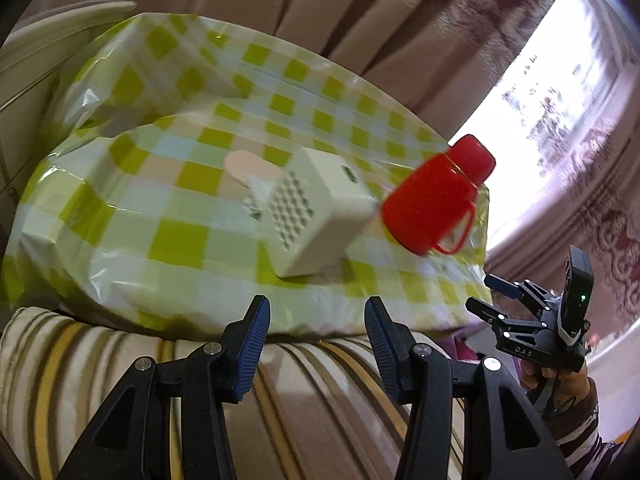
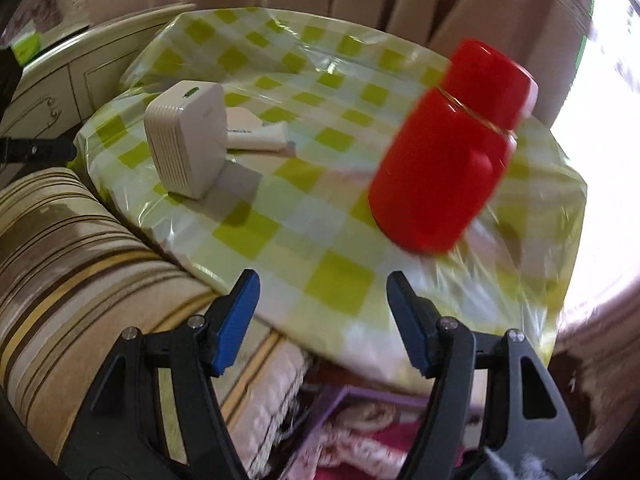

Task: Organize soft objects
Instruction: 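Move both open grippers back over the table, then grasp the white printed rolled packet with the right gripper while the left gripper approaches the pink sponge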

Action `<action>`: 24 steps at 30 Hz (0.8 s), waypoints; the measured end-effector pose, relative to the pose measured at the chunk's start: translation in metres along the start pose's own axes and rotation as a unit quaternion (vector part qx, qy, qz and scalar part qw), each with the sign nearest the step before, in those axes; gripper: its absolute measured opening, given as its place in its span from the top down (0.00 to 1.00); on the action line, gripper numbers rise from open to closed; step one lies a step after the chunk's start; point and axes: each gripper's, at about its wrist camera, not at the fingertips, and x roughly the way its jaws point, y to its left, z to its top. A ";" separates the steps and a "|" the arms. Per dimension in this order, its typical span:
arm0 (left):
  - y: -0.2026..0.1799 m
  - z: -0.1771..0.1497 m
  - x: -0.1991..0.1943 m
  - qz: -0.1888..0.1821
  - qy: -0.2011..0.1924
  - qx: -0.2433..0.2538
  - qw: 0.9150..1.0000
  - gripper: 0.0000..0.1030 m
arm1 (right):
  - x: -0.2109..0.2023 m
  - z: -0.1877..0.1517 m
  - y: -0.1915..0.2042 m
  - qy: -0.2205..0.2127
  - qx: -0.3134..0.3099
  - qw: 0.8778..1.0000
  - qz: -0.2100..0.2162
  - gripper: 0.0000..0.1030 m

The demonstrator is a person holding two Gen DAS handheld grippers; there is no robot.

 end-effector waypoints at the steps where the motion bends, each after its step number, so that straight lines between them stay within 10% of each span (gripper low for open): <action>1: 0.005 0.003 0.001 0.002 -0.001 -0.006 1.000 0.51 | 0.003 0.004 0.000 -0.002 -0.008 1.000 0.000 0.33; 24: 0.093 0.097 0.096 -0.036 0.069 -0.167 0.983 0.51 | 0.123 0.091 0.033 -0.011 -0.166 0.984 0.067 0.33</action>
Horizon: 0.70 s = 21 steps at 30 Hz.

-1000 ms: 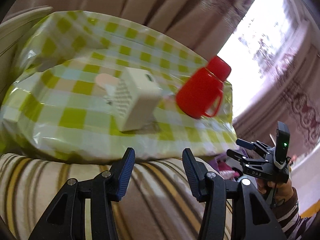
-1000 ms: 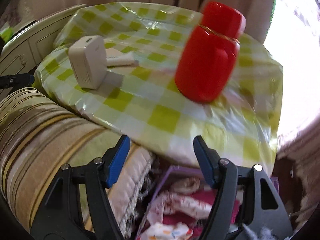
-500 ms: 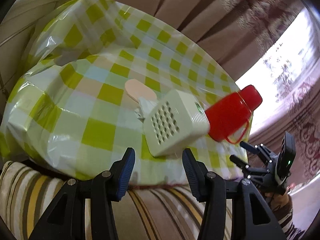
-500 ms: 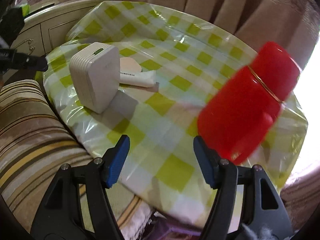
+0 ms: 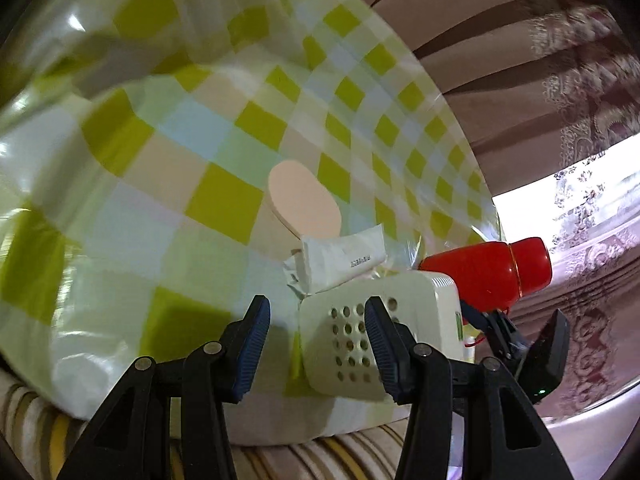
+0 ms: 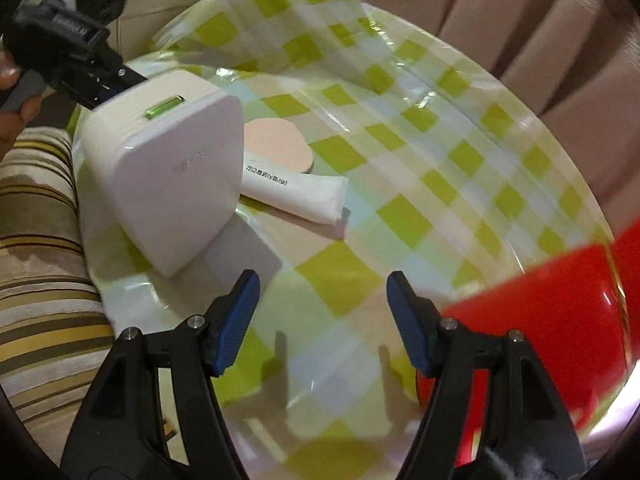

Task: Organize soft objects
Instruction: 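Grasp the white printed rolled packet with the right gripper while the left gripper approaches the pink sponge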

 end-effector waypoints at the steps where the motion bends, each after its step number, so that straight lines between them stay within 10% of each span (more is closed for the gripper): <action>1: 0.001 0.003 0.007 -0.007 0.009 -0.005 1.000 0.51 | 0.007 0.003 0.000 0.003 -0.007 1.000 0.001 0.33; 21: 0.002 0.049 0.091 -0.041 0.081 -0.022 0.996 0.70 | 0.061 0.034 -0.013 0.006 -0.027 0.999 0.031 0.33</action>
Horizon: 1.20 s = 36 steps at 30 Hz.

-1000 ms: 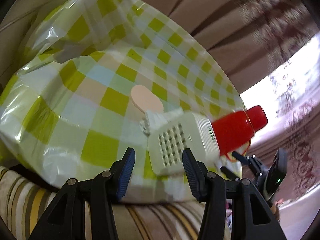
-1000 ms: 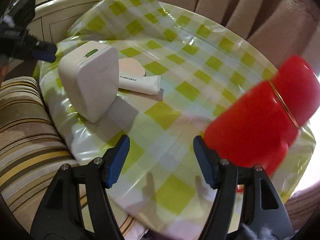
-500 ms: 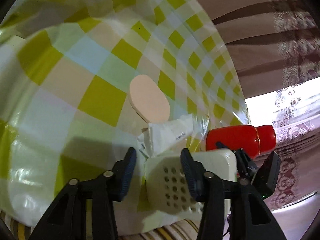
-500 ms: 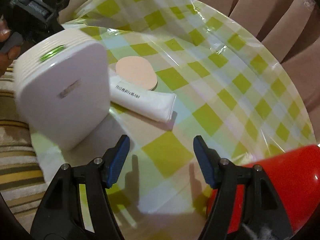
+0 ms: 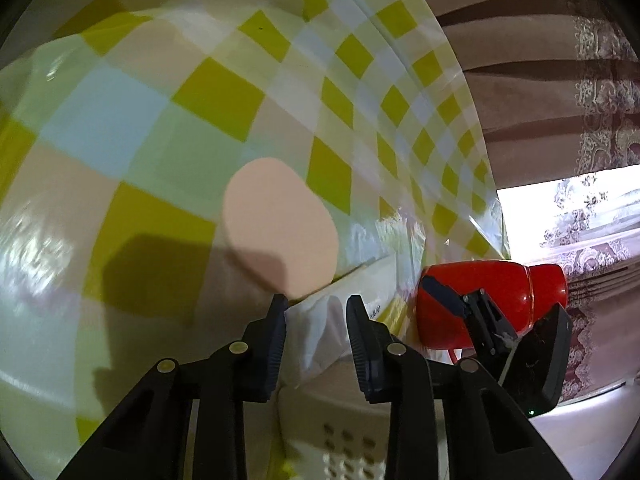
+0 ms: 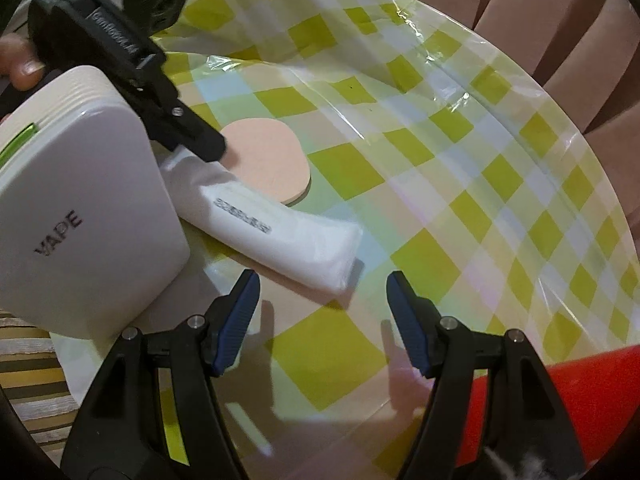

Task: Organize soft objects
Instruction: 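Grasp the white printed rolled packet with the right gripper while the left gripper approaches the pink sponge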

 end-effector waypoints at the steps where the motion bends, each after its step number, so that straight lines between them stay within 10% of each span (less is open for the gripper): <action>1: -0.002 0.002 0.003 -0.001 0.001 0.002 1.000 0.70 | 0.000 0.001 0.000 -0.002 -0.002 1.000 0.002 0.33; 10: -0.003 0.019 0.018 -0.021 0.000 -0.008 1.000 0.69 | 0.009 0.013 0.005 -0.012 -0.031 0.999 0.029 0.33; 14: -0.005 0.022 0.004 -0.034 -0.022 -0.004 0.999 0.54 | 0.017 0.014 0.007 -0.003 -0.043 0.998 0.041 0.33; 24: -0.012 0.030 -0.026 0.112 -0.077 0.081 0.987 0.38 | 0.035 0.019 0.002 0.002 -0.042 0.998 0.039 0.33; 28: -0.016 0.028 -0.019 0.149 -0.073 0.118 0.979 0.38 | 0.039 0.023 0.000 0.011 -0.037 0.999 0.031 0.54; 36: -0.020 0.026 -0.016 0.157 -0.080 0.137 0.975 0.31 | 0.037 0.018 -0.014 0.038 0.025 0.998 0.031 0.60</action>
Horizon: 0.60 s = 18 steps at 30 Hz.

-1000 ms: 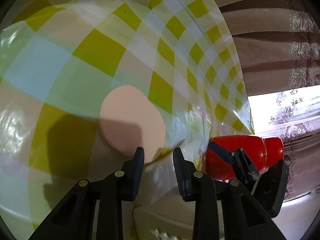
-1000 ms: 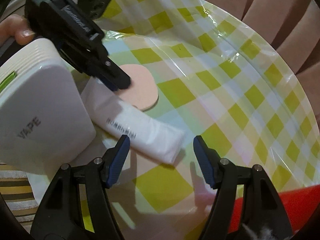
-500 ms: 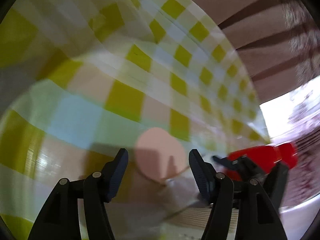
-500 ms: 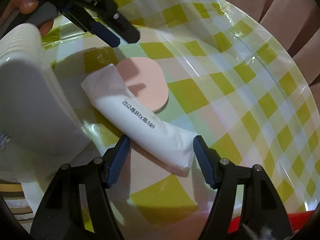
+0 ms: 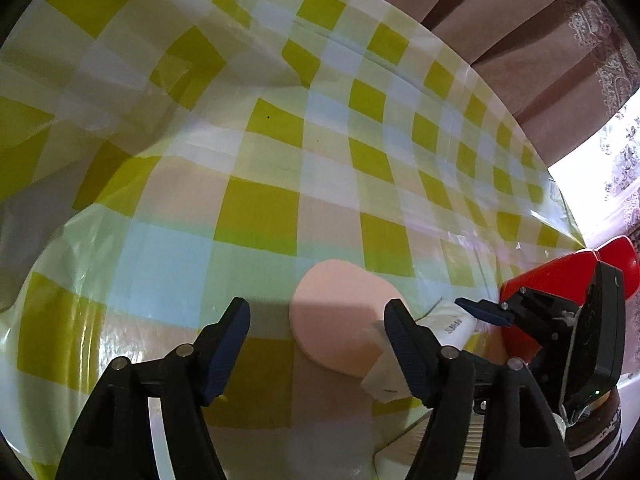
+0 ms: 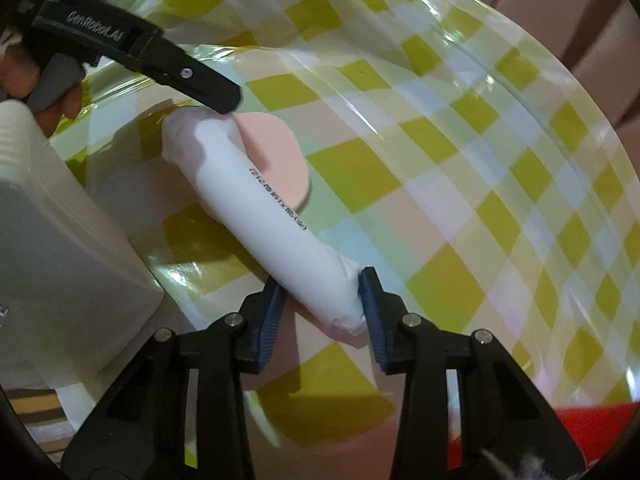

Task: Organize soft objects
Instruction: 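Grasp the white printed rolled packet with the right gripper while the left gripper approaches the pink sponge, then close the left gripper on the pink oval sponge and lift it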

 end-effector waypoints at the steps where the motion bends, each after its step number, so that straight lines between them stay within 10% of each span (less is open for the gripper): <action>1: 0.000 0.001 0.000 0.000 -0.001 0.000 1.000 0.31 | -0.001 -0.002 -0.003 0.004 0.013 1.000 -0.005 0.66; 11: -0.021 0.006 0.010 0.030 0.011 0.088 0.996 0.19 | -0.019 -0.029 -0.032 0.028 0.187 0.982 -0.012 0.68; 18: -0.059 0.013 0.024 0.057 0.048 0.288 0.955 0.19 | -0.027 -0.041 -0.030 0.020 0.219 0.975 -0.001 0.68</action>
